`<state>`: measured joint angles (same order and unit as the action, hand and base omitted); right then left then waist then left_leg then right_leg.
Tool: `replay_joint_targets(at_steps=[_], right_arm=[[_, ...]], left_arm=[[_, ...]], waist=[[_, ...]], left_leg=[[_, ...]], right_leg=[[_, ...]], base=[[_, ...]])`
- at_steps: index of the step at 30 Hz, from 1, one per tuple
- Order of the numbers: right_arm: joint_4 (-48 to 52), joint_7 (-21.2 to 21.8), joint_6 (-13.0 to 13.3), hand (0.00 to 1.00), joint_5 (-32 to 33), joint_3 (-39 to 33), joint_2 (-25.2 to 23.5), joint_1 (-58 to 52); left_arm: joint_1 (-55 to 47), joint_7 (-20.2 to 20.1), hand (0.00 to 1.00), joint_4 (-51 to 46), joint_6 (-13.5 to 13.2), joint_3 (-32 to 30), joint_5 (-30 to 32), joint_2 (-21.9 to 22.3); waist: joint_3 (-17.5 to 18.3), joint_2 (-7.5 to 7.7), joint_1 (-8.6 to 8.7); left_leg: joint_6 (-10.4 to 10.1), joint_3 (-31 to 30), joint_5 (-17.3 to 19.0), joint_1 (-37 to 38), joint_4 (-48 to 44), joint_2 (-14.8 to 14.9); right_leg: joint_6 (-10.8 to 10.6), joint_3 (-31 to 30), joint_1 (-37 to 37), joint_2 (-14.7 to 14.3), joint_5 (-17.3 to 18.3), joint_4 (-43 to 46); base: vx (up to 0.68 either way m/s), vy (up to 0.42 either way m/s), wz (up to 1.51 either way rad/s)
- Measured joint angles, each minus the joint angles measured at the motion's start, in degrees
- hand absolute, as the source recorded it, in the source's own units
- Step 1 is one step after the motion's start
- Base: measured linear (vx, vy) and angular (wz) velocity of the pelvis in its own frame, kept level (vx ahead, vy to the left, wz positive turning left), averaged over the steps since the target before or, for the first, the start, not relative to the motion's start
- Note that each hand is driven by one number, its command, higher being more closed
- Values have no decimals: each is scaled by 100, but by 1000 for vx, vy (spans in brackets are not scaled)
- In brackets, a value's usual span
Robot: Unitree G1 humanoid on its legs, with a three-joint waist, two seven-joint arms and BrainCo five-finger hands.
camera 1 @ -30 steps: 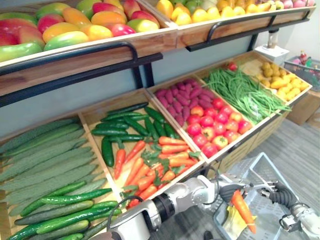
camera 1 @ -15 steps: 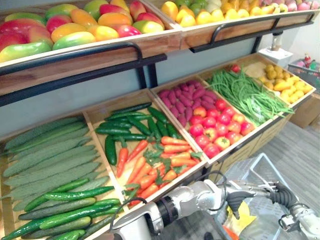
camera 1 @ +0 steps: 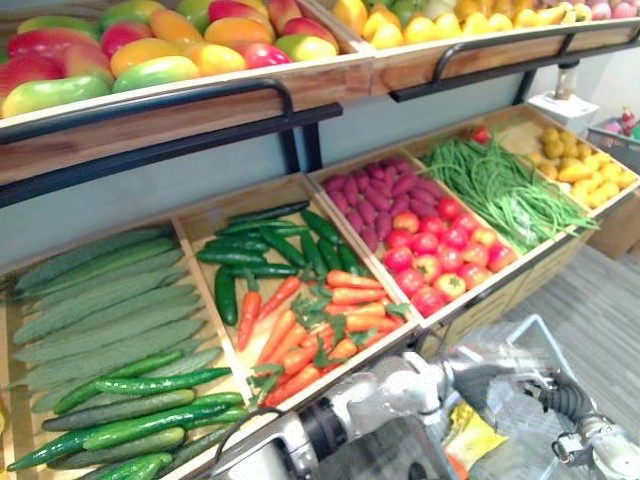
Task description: Pick vegetable in the basket
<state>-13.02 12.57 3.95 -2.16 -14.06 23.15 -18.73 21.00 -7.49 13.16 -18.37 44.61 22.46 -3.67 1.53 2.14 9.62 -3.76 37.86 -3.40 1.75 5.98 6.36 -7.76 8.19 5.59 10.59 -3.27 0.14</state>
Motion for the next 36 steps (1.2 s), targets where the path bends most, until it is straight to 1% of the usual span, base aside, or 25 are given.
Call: replay_joint_targets(at_steps=[1, 3, 4, 5, 7, 8, 9, 10, 11, 12, 15, 18, 21, 22, 23, 24, 25, 26, 27, 28, 30, 31, 33, 34, 36], right_arm=[[-85, -15, 14, 100, -11, -57, -39, -2], [-559, -196, 35, 100, -28, -208, -212, 30], [-689, -214, 41, 100, -35, -229, -243, 39], [-927, -305, 48, 100, -112, -342, -355, 56], [-1213, -540, 54, 100, -338, -554, -466, 136], [-1278, -597, 55, 100, -420, -612, -487, 145], [-1440, -646, 57, 100, -464, -695, -546, 181], [-1640, -740, 78, 100, -475, -829, -654, 207], [-1688, -758, 93, 100, -475, -852, -665, 214], [-1906, -831, 128, 100, -475, -880, -673, 248], [-2234, -894, 176, 100, -478, -1180, -858, 309], [-2740, -1042, 192, 100, -474, -1476, -921, 393], [-3007, -1097, 194, 100, -472, -1659, -926, 399], [-3073, -1105, 193, 100, -472, -1721, -926, 411], [-3135, -1183, 193, 100, -470, -1789, -935, 386], [-3191, -1274, 193, 100, -469, -1810, -969, 412], [-3205, -1298, 193, 100, -470, -1809, -997, 431], [-3240, -1364, 194, 100, -470, -1811, -1044, 481], [-3250, -1422, 194, 100, -471, -1813, -1098, 500], [-3250, -1494, 194, 100, -471, -1824, -1177, 503], [-3249, -1529, 197, 100, -472, -1939, -1289, 498], [-3249, -1574, 198, 100, -472, -1959, -1339, 502], [-3249, -1639, 202, 100, -473, -2002, -1406, 520], [-3250, -1706, 203, 100, -476, -2063, -1476, 552], [-3297, -1735, 202, 100, -496, -2163, -1522, 650]], left_arm=[[-164, 38, 0, -190, 6, -240, -161, -84], [-860, 194, 0, -942, 17, -1209, -799, -474], [-1046, 240, 0, -1103, 18, -1441, -892, -562], [-1428, 326, 0, -1430, 23, -1920, -1068, -683], [-2078, 531, 0, -1964, 20, -2687, -1346, -735], [-2224, 585, 0, -2078, 20, -2886, -1349, -729], [-2523, 698, 0, -2292, 20, -3225, -1368, -731], [-2843, 795, 0, -2472, 19, -3517, -1512, -707], [-2898, 813, 0, -2492, 19, -3567, -1521, -699], [-3143, 891, 0, -2580, 20, -3742, -1537, -627], [-3723, 984, 0, -2686, 19, -4199, -1507, -352], [-4188, 1075, 0, -2741, 23, -4566, -1504, -78], [-4566, 1137, 0, -2676, 25, -4923, -1500, 25], [-4609, 1146, 0, -2591, 23, -4967, -1474, 23], [-4611, 1166, 0, -2246, 18, -5065, -1394, 12], [-4599, 1177, 0, -1808, 15, -5192, -1220, 10], [-4591, 1187, 0, -1546, 15, -5247, -1179, 2], [-4576, 1232, 0, -951, 20, -5379, -951, 5], [-4562, 1303, 0, -344, 82, -5476, -745, 13], [-4562, 1345, 0, 188, 221, -5614, -625, 66], [-4542, 1390, 0, 764, 346, -5852, -582, 175], [-4500, 1438, 0, 1190, 432, -6080, -536, 243], [-4399, 1573, 0, 1702, 534, -6394, -436, 311], [-4291, 1682, 0, 2191, 719, -6718, -378, 362], [-4202, 1775, 0, 2733, 830, -6899, -378, 339]], waist=[[7, -9, -26], [11, -10, -123], [11, -7, -170], [13, -7, -233], [23, -22, -301], [25, -21, -355], [26, -23, -415], [31, -25, -468], [31, -25, -486], [32, -17, -548], [48, 13, -562], [48, 3, -689], [42, 5, -709], [40, 8, -747], [36, -2, -825], [36, -6, -832], [35, -7, -839], [33, -9, -836], [32, -9, -844], [31, -7, -852], [28, -2, -853], [26, -1, -857], [25, -1, -865], [25, -1, -876], [19, -6, -873]], left_leg=[[8, -56, -8, -32, 0, -4], [38, -260, -51, -97, 0, -11], [39, -296, -53, -94, -1, -11], [43, -381, -56, -110, -1, -20], [46, -571, -61, -220, -1, -63], [57, -604, -69, -254, -1, -74], [78, -691, -85, -309, -1, -92], [98, -827, -108, -371, -1, -116], [104, -844, -112, -371, -1, -121], [136, -894, -134, -375, -1, -131], [140, -1113, -156, -454, 0, -157], [130, -1265, -201, -558, 0, -165], [121, -1524, -257, -654, 0, -167], [124, -1544, -265, -658, 0, -165], [131, -1651, -263, -650, 0, -178], [139, -1725, -257, -648, 0, -181], [139, -1770, -257, -650, 0, -185], [140, -1818, -257, -652, 0, -188], [140, -1829, -256, -653, 0, -188], [140, -1833, -256, -652, 0, -190], [140, -1840, -254, -652, 0, -204], [141, -1851, -252, -656, 0, -215], [145, -1858, -244, -657, 0, -224], [145, -1862, -228, -649, 0, -233], [151, -1872, -210, -650, 0, -247]], right_leg=[[1, 44, 0, 7, -1, -1], [27, 201, -43, 25, -19, -1], [22, 242, -86, 29, -14, -6], [12, 315, -110, 40, -3, -15], [-5, 500, -129, 65, 17, -9], [-5, 539, -121, 77, 17, -8], [-6, 620, -119, 96, 17, -9], [-11, 755, -172, 123, 21, -9], [-11, 776, -186, 128, 21, -15], [-11, 827, -215, 141, 22, -15], [-10, 1053, -291, 178, 69, -11], [-21, 1210, -302, 188, 126, -22], [-21, 1499, -415, 167, 129, -106], [-21, 1526, -429, 162, 129, -109], [-29, 1608, -490, 159, 146, -117], [-26, 1701, -530, 162, 175, -108], [-25, 1730, -549, 160, 186, -110], [-23, 1798, -594, 156, 189, -119], [-23, 1831, -625, 153, 190, -132], [-23, 1858, -658, 149, 190, -161], [-24, 1915, -707, 150, 190, -206], [-47, 1947, -711, 160, 207, -208], [-53, 1960, -722, 168, 220, -210], [-45, 1962, -734, 175, 232, -209], [-42, 1961, -734, 185, 251, -209]], base=[[8, -23, 32], [5, -16, 42], [0, -17, 35], [-2, -16, 35], [-2, -6, 45], [-4, 11, 41], [-7, 15, 45], [-7, 12, 42], [-1, 8, 37], [-7, 7, 27], [-27, 7, 36], [-38, -1, 27], [-33, -8, 43], [-27, -15, 34], [-25, -11, 33], [-29, -10, 34], [-18, -11, 31], [-6, -12, 19], [12, -16, 18], [9, -11, 12], [13, -7, 11], [28, -7, 11], [36, -7, 5], [0, 0, 0], [33, -8, 2]])
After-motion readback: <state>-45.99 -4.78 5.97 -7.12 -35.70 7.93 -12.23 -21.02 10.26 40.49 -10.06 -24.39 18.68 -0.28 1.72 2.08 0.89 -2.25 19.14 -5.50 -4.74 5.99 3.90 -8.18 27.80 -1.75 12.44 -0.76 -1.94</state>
